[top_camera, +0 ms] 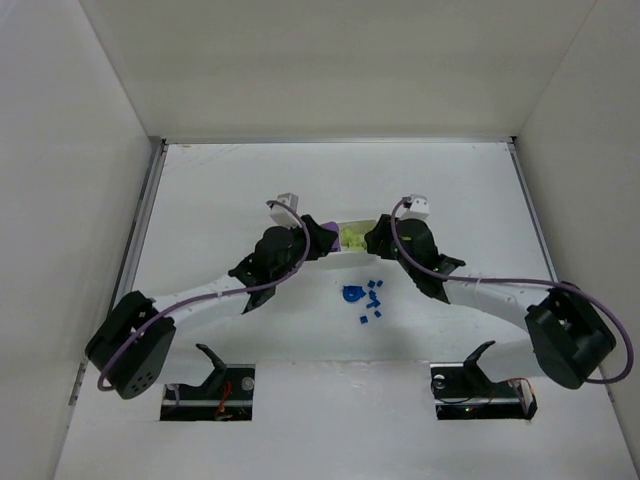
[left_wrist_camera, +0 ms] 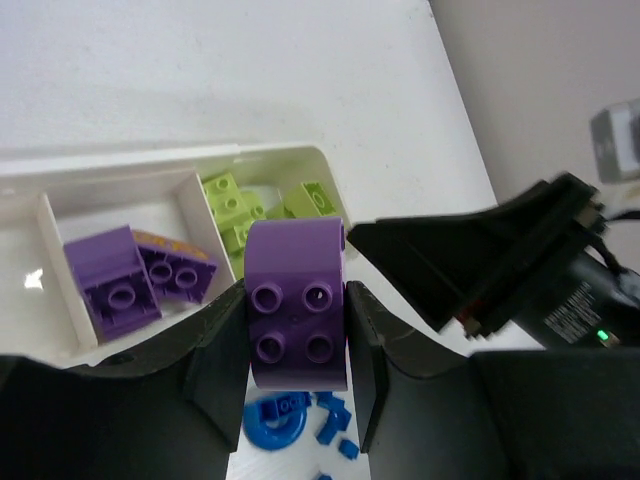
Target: Sort the legos into containers by color
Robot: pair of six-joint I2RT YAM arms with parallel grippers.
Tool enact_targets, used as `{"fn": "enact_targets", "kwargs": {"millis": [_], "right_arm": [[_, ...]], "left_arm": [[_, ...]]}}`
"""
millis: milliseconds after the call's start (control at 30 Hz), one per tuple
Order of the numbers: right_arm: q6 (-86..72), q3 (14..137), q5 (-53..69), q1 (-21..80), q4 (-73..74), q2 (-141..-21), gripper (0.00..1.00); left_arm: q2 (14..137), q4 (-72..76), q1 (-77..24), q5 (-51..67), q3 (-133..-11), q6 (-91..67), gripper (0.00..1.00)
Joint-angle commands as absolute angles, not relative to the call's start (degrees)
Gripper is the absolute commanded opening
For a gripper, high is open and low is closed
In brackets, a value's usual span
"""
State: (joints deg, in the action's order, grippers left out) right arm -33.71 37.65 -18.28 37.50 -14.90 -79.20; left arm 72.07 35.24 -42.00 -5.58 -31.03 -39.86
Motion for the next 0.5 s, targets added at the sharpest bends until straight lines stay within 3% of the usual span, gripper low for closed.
{"fn": "enact_targets", "kwargs": {"millis": [0, 167, 467], "right_arm": [[-32.8, 35.9, -19.8, 37.6, -19.1, -73.7, 0.58], [-33.1, 32.2, -20.8, 37.6, -20.2, -68.7, 0.5], [-33.0, 31.1, -20.9, 37.3, -19.6, -65.4, 0.53]], "left_arm": [[75.7, 36.1, -42.2, -8.7, -36.9, -33.1, 0.26], [83.3, 33.5, -42.6, -13.4, -41.6, -28.2, 0.28], [89.7, 30.6, -43.4, -19.5, -45.9, -24.8, 0.33]]}}
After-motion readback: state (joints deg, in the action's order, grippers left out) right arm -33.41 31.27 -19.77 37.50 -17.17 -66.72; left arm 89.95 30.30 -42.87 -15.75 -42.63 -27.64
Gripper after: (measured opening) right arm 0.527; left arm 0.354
